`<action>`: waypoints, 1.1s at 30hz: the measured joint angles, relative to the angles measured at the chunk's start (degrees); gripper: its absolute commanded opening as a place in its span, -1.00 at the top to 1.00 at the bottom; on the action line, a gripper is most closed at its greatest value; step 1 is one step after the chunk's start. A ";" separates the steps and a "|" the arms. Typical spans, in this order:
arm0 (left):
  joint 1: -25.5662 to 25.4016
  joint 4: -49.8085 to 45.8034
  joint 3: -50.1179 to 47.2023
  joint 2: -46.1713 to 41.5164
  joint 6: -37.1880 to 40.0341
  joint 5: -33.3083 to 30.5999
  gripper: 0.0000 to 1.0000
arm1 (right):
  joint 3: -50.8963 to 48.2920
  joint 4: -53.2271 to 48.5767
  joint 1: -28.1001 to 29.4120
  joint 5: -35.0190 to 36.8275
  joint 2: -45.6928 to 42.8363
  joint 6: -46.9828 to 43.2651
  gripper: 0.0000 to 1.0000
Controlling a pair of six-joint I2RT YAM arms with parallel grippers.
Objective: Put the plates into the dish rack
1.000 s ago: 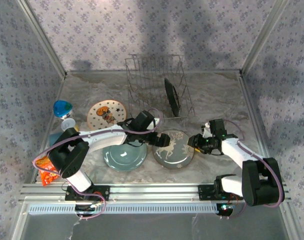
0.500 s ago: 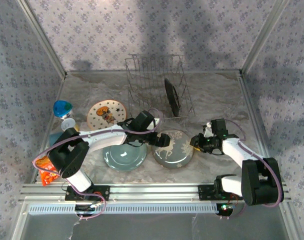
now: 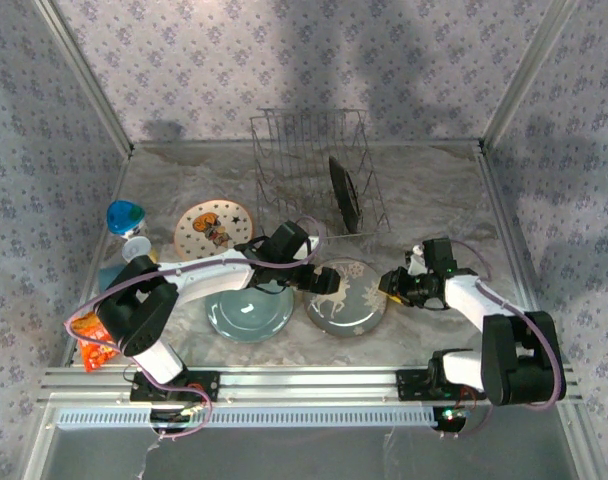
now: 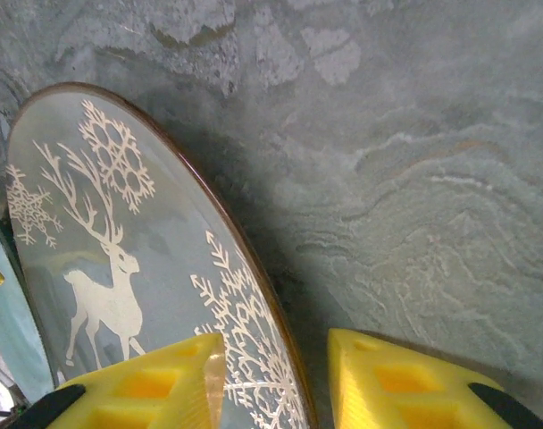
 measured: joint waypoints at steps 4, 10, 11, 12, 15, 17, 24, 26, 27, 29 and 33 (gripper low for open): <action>0.00 -0.35 0.00 -0.04 0.00 -0.39 -0.99 | -0.76 -0.20 -0.02 -0.37 0.70 -0.85 0.15; 0.00 -1.38 0.00 -0.24 0.02 -1.18 -0.99 | -0.81 -0.24 -0.39 -1.38 0.68 -1.95 0.15; 0.00 -1.42 0.00 -0.24 0.02 -1.27 -0.99 | -0.81 -0.33 -0.48 -1.60 0.68 -2.12 0.15; 0.00 -1.46 0.00 -0.24 0.02 -1.27 -0.99 | -0.81 -0.46 -0.55 -1.77 0.68 -2.23 0.15; 0.00 -1.46 0.00 -0.24 0.02 -1.27 -0.99 | -0.81 -0.66 -0.83 -2.36 0.87 -2.82 0.16; 0.00 -1.46 0.00 -0.24 0.02 -1.29 -0.99 | -0.81 -0.61 -1.05 -2.69 1.36 -3.08 0.17; 0.00 -1.92 0.61 -0.24 0.22 -1.53 -0.99 | -0.81 -0.20 -1.70 -3.96 2.36 -3.67 0.21; 0.00 -1.90 0.72 -0.24 0.22 -1.68 -0.99 | -0.81 -0.09 -1.95 -4.28 2.71 -3.72 0.23; 0.00 -1.99 0.74 -0.24 0.22 -1.70 -0.99 | -0.81 0.02 -2.10 -4.59 2.95 -3.89 0.24; 0.00 -2.40 0.90 -0.24 0.22 -1.73 -0.99 | -0.81 0.09 -2.29 -4.87 3.21 -4.07 0.28; 0.00 -2.78 1.25 -0.24 0.22 -1.73 -0.99 | -0.81 0.24 -2.56 -5.22 3.65 -4.44 0.37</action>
